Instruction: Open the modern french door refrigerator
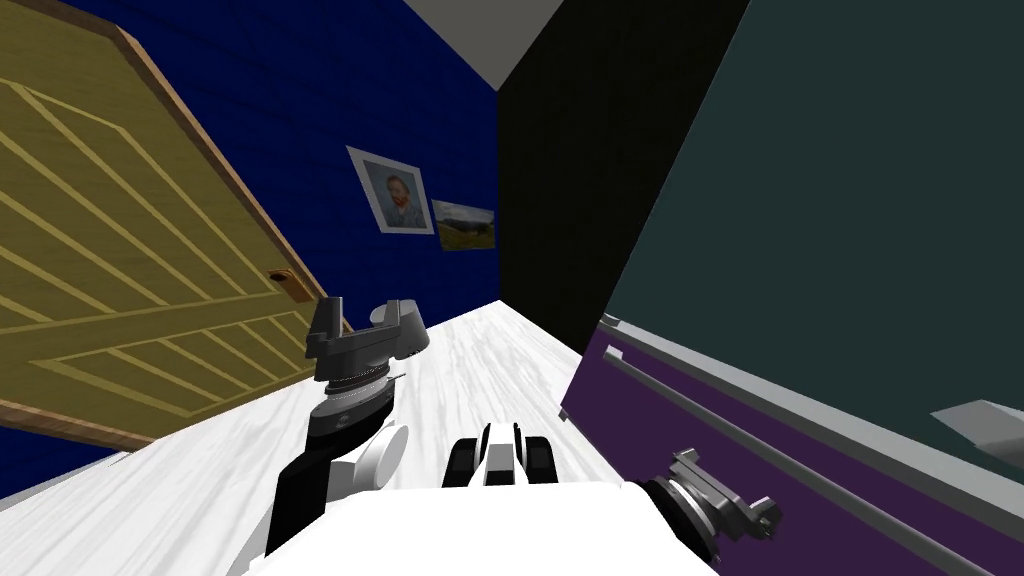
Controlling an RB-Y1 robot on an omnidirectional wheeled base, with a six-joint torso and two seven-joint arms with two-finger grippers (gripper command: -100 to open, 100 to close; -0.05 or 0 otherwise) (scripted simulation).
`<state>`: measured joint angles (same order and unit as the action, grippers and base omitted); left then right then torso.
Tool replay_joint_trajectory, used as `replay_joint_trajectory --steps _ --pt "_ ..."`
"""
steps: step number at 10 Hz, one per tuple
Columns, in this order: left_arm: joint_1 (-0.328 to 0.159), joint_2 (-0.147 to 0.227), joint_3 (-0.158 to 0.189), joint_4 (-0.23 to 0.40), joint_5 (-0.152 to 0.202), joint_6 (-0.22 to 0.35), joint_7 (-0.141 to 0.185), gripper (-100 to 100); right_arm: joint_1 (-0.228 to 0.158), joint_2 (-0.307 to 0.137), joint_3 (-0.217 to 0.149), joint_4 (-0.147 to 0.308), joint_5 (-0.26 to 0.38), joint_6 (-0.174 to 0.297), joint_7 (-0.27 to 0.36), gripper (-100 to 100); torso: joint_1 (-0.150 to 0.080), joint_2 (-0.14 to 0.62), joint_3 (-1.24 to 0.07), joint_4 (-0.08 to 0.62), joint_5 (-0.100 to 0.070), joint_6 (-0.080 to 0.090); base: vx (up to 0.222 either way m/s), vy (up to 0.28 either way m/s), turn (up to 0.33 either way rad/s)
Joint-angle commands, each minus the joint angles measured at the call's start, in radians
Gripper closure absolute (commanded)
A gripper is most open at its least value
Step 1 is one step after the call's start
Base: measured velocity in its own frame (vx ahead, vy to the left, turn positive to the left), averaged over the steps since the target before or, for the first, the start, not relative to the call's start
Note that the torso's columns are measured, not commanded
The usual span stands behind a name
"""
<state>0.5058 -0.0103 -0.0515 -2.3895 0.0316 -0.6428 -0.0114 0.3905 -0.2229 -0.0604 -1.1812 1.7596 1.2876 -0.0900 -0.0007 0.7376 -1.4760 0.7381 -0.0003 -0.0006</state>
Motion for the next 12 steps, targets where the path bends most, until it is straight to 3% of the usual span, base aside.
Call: replay_joint_trajectory --steps 1,3,4,5,6,7,8,9,10,11,12 --pt "0.0 0.0 0.0 0.0 0.0 0.0 0.0 0 -0.005 0.009 -0.002 0.067 0.072 0.079 -0.005 -100 0.001 0.0 -0.001 0.0 0.0 0.001 0.123 0.005 0.158" --pt "0.0 0.0 0.0 0.0 0.0 0.0 0.0 0 -0.005 0.009 -0.002 0.071 0.087 0.117 -0.005 -100 0.001 -0.001 -0.001 -0.001 0.001 0.001 0.091 0.007 0.034" --pt "0.0 0.0 0.0 0.0 0.0 0.0 0.0 0 -0.008 0.017 -0.003 0.115 0.133 0.155 -0.008 -100 0.001 0.003 0.001 0.0 0.0 0.001 0.079 0.002 0.179" --pt "0.0 0.0 0.0 0.0 0.0 0.0 0.0 0 -0.008 0.017 -0.003 0.117 0.138 0.177 -0.008 -100 0.001 0.002 0.001 0.001 0.0 0.0 0.081 -0.004 0.093" --pt "0.0 0.0 0.0 0.0 0.0 0.0 0.0 0 -0.011 0.024 -0.004 0.161 0.179 0.209 -0.012 -100 0.0 0.001 0.0 0.0 0.0 0.001 0.085 -0.013 0.127" --pt "0.0 0.0 0.0 0.0 0.0 0.0 0.0 0 -0.011 0.024 -0.004 0.161 0.185 0.232 -0.012 -100 0.0 0.0 0.0 0.0 0.0 0.001 0.083 -0.01 0.086" --pt "0.0 0.0 0.0 0.0 0.0 0.0 0.0 0 -0.014 0.033 -0.005 0.2 0.225 0.262 -0.016 -100 0.001 0.0 0.0 0.0 0.0 0.001 0.107 -0.008 0.133" --pt "0.0 0.0 0.0 0.0 0.0 0.0 0.0 0 -0.014 0.033 -0.005 0.202 0.228 0.284 -0.016 -100 0.001 -0.001 -0.001 0.0 0.0 0.0 0.101 -0.014 0.082" --pt "0.0 0.0 0.0 0.0 0.0 0.0 0.0 0 -0.017 0.041 -0.005 0.242 0.268 0.317 -0.019 -100 0.001 0.0 -0.001 0.0 0.0 0.001 0.11 -0.032 0.166" --pt "0.0 0.0 0.0 0.0 0.0 0.0 0.0 0 -0.017 0.041 -0.005 0.242 0.268 0.331 -0.019 -100 0.0 0.0 0.0 0.0 0.0 0.0 0.087 -0.021 0.072" --pt "0.0 0.0 0.0 0.0 0.0 0.0 0.0 0 -0.019 0.05 -0.005 0.279 0.304 0.366 -0.022 -100 0.001 0.001 0.0 0.0 0.0 0.001 0.09 -0.017 0.115"
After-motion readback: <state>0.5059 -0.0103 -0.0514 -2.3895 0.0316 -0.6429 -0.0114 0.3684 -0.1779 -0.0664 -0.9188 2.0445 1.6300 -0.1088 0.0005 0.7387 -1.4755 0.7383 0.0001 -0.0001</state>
